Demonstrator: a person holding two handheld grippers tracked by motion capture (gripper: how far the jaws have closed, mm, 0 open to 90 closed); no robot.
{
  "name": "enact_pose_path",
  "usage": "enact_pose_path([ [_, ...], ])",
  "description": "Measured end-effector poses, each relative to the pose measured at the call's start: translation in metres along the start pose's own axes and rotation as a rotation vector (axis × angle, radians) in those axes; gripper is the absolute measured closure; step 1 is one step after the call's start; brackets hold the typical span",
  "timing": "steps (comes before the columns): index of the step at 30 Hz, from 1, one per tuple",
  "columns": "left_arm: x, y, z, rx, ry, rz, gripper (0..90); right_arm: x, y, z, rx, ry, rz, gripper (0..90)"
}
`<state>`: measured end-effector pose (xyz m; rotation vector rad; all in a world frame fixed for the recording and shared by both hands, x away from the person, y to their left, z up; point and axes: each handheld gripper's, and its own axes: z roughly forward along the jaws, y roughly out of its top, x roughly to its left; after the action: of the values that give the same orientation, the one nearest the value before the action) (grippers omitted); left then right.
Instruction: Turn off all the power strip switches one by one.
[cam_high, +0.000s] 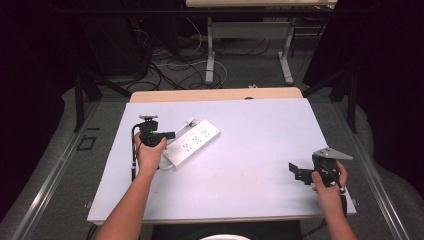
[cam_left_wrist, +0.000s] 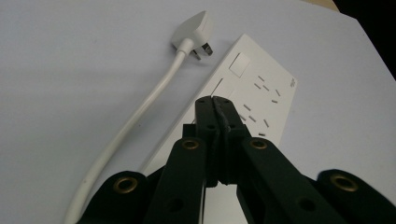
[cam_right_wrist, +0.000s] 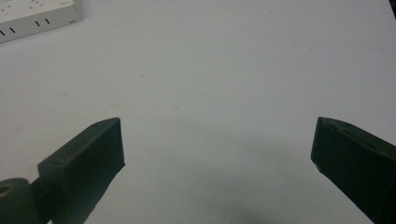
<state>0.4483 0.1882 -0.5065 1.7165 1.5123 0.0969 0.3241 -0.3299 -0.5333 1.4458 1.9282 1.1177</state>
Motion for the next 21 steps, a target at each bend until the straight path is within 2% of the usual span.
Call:
enact_pose_path([
  [3, -0.002, 0.002, 0.002, 0.005, -0.001, 0.014, 90.0, 0.000, 0.000, 0.000, 0.002, 0.001, 0.002, 2.0],
  [5, -0.004, 0.004, 0.007, -0.004, -0.005, -0.001, 90.0, 0.000, 0.000, 0.000, 0.001, 0.001, 0.001, 2.0],
  [7, -0.004, 0.005, 0.008, 0.003, -0.003, 0.008, 90.0, 0.000, 0.000, 0.000, 0.001, 0.000, 0.001, 2.0],
  [21, -0.003, 0.005, 0.031, 0.031, 0.007, -0.029, 90.0, -0.002, 0.000, 0.000, 0.001, 0.000, -0.005, 2.0],
])
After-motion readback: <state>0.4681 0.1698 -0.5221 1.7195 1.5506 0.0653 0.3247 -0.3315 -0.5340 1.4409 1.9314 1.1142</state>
